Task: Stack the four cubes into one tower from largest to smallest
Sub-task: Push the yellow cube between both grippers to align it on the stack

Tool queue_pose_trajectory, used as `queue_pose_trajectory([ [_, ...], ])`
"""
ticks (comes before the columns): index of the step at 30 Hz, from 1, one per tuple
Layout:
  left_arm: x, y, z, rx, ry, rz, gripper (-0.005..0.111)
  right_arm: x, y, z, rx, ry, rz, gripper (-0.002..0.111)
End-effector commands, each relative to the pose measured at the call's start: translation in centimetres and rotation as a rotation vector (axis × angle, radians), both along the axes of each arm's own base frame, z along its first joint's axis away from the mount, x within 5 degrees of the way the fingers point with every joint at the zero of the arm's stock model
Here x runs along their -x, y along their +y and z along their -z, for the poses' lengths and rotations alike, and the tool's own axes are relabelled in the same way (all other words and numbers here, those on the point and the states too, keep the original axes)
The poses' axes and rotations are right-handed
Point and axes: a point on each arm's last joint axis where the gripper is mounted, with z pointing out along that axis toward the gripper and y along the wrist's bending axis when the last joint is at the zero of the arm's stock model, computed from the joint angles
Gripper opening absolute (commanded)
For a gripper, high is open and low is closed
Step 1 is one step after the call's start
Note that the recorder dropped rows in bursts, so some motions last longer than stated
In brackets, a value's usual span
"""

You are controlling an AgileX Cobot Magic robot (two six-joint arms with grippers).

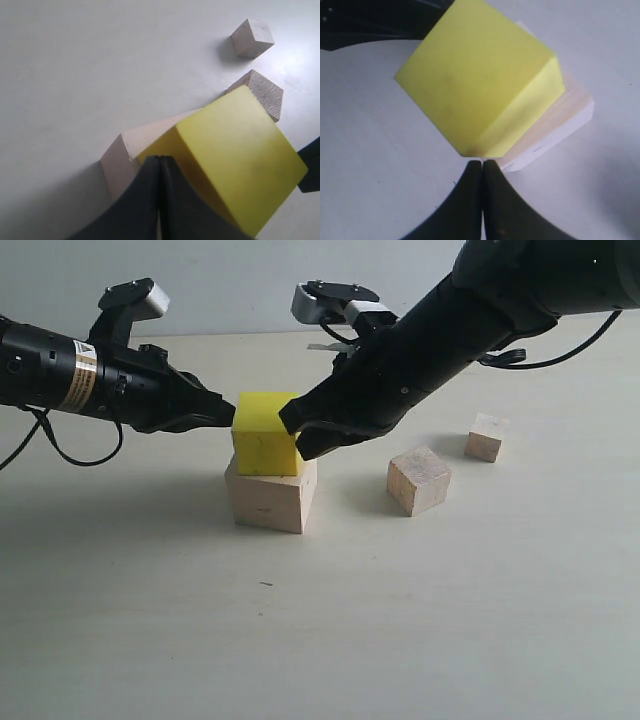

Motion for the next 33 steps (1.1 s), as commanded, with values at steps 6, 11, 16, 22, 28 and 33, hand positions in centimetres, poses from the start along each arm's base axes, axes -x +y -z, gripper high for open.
queue_pose_trajectory([
  [6, -0.10, 0.00, -0.37, 0.010, -0.015, 0.017, 0.000, 0.14, -0.07, 0.13, 0.001, 0.002, -0.017, 0.000],
  [11, -0.05, -0.04, -0.39, 0.012, -0.017, 0.026, 0.000, 0.13, -0.08, 0.13, 0.002, -0.007, -0.029, 0.000],
  [16, -0.05, -0.04, -0.39, 0.011, -0.018, 0.027, 0.000, 0.20, 0.13, -0.03, -0.026, -0.008, -0.041, 0.000],
  [22, 0.00, -0.09, -0.40, 0.014, -0.017, 0.034, 0.000, 0.20, 0.13, -0.03, -0.026, -0.008, -0.041, 0.000],
  [28, 0.05, -0.13, -0.42, 0.019, -0.014, 0.040, 0.000, 0.45, 0.07, 0.05, -0.015, 0.013, -0.061, 0.000],
  [33, 0.05, -0.13, -0.42, 0.019, -0.014, 0.040, 0.000, 0.46, -0.32, 0.35, 0.041, 0.007, -0.074, 0.000],
])
